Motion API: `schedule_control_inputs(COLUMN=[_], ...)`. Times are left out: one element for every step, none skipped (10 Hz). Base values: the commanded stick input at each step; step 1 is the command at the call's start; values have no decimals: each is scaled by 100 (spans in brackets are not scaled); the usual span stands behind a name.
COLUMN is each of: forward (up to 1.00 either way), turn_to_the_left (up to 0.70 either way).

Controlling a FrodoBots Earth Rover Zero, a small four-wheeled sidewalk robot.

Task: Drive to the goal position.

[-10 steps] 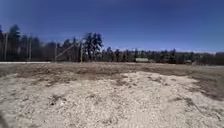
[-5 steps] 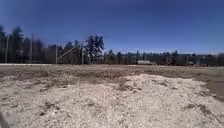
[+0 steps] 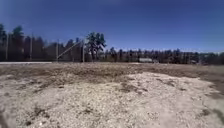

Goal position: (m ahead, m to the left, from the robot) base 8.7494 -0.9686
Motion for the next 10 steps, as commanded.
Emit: schedule_control_inputs(forward=[70,70,70,70,70,70,70,70,70,70], turn_to_the_left=[0,0,0,0,0,0,0,0,0,0])
